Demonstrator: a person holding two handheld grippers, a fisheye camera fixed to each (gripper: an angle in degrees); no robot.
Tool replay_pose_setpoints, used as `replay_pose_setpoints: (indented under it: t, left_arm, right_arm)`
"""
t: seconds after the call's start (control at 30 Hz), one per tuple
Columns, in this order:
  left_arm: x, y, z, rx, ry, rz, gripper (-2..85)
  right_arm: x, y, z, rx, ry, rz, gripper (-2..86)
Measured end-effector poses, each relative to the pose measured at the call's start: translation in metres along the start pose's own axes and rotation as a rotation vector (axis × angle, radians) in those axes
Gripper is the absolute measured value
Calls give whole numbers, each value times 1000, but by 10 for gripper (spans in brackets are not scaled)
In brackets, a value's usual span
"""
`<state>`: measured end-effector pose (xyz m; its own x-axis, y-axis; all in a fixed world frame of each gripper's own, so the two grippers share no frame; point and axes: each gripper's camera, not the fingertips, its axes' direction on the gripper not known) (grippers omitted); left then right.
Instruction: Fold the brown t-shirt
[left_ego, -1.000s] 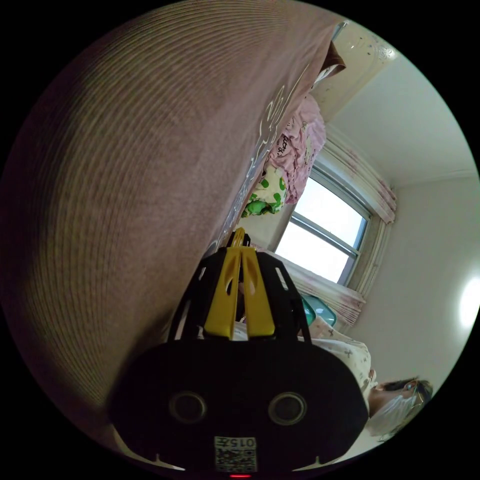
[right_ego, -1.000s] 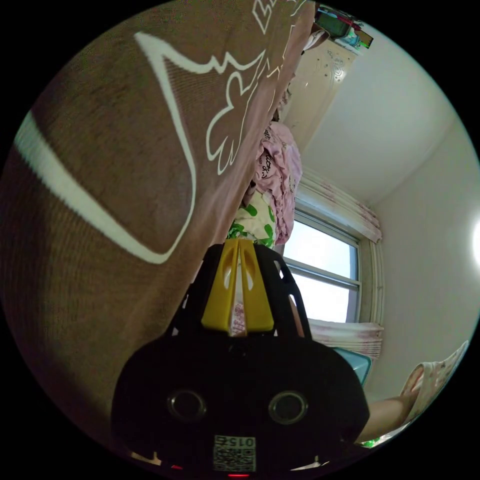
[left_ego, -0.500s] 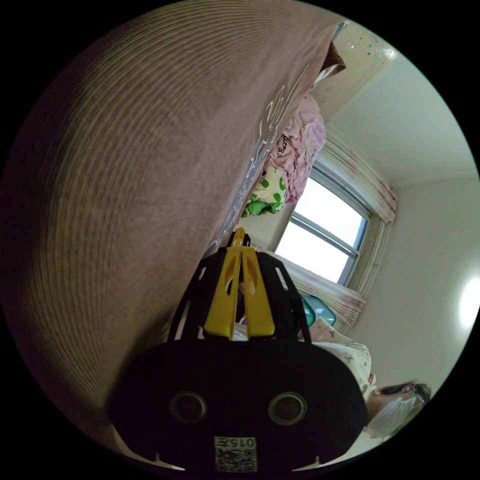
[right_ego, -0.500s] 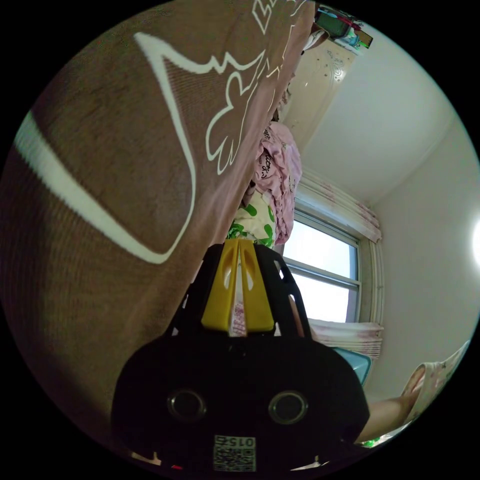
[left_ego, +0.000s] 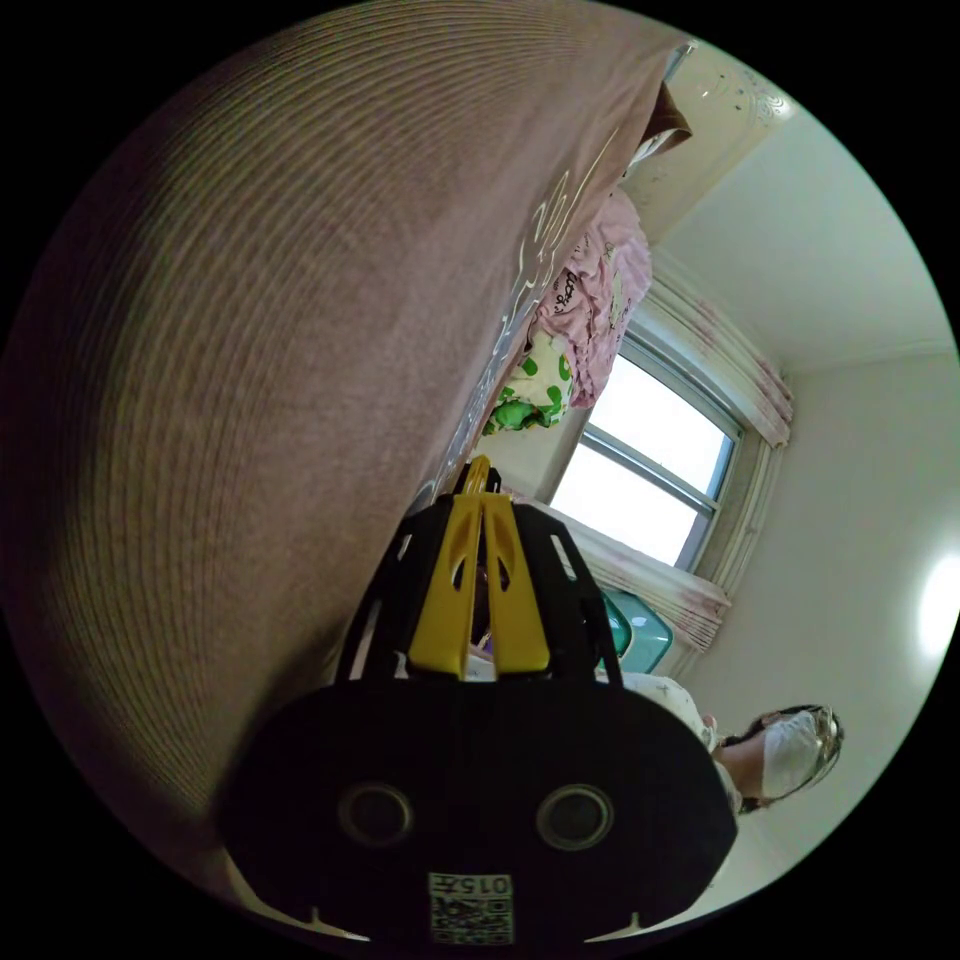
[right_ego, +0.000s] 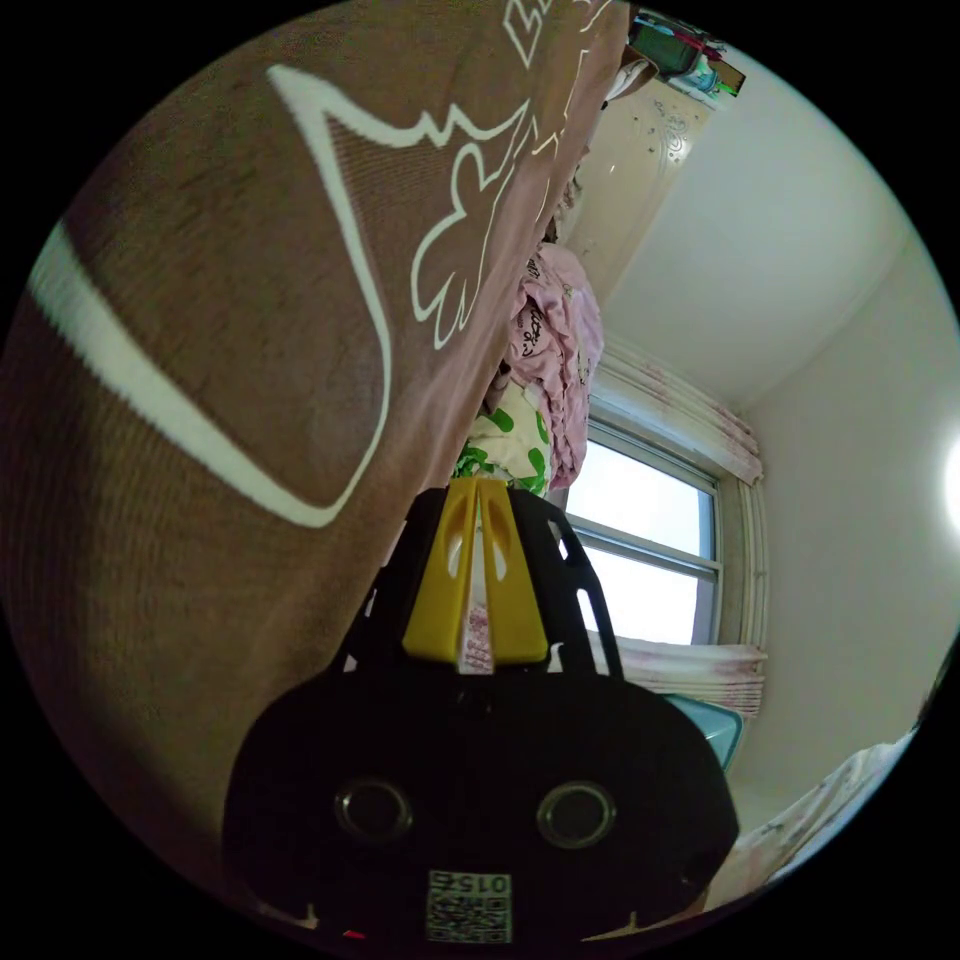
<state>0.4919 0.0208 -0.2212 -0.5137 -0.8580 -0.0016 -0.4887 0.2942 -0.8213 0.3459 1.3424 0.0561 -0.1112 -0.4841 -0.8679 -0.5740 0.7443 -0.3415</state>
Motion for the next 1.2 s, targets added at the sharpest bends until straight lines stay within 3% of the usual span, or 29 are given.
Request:
replay_pose_setpoints:
  t: [1.2]
  left_arm:
    - [2,2,-51,0,-2,1,-9]
  right_arm:
    - [23,-43,-112,1,-4,1,-10]
